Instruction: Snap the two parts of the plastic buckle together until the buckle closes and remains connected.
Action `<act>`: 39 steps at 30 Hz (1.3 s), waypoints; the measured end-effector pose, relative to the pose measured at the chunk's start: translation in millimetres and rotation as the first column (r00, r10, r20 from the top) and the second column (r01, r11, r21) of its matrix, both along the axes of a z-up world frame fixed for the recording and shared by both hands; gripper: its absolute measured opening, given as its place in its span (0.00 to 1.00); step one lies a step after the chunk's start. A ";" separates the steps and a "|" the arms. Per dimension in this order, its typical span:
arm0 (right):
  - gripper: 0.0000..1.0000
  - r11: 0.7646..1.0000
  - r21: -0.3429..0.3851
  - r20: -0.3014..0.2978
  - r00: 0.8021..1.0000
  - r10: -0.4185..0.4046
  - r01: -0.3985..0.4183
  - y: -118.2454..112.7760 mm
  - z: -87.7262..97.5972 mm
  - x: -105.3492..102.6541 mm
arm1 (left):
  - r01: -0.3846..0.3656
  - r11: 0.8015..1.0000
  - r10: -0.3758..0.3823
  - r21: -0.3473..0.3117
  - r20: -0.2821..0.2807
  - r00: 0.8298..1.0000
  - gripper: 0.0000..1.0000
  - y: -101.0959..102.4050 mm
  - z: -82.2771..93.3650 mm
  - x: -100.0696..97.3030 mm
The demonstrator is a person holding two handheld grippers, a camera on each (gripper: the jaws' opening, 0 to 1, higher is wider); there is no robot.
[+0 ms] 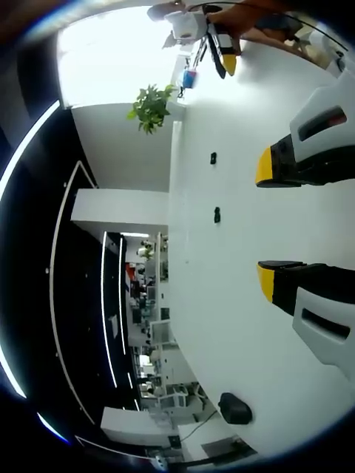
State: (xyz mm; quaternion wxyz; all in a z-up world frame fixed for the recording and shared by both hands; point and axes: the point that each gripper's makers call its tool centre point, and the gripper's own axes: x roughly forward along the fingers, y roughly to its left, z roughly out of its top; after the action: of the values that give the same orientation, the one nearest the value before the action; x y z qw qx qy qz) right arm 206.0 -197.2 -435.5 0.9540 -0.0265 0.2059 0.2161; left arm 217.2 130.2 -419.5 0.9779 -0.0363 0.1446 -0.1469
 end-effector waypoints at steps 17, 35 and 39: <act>0.40 1.000 -0.007 -0.005 1.000 0.000 0.000 0.6 -0.9 -0.4 | -0.001 1.000 0.001 0.000 0.006 1.000 0.40 1.8 0.7 -0.2; 0.39 1.000 -0.008 -0.001 1.000 0.011 -0.011 5.9 -2.3 7.2 | 0.015 1.000 -0.014 0.008 -0.003 1.000 0.40 -0.3 -3.7 2.8; 0.38 1.000 -0.010 -0.001 1.000 0.018 -0.018 7.8 -2.7 9.4 | 0.016 1.000 -0.016 0.010 0.001 1.000 0.40 0.0 -2.7 3.9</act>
State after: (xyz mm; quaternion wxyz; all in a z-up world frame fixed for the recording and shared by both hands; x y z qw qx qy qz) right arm 215.4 -189.4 -438.1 0.9518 -0.0330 0.2070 0.2238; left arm 221.1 130.2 -422.1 0.9768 -0.0300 0.1453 -0.1542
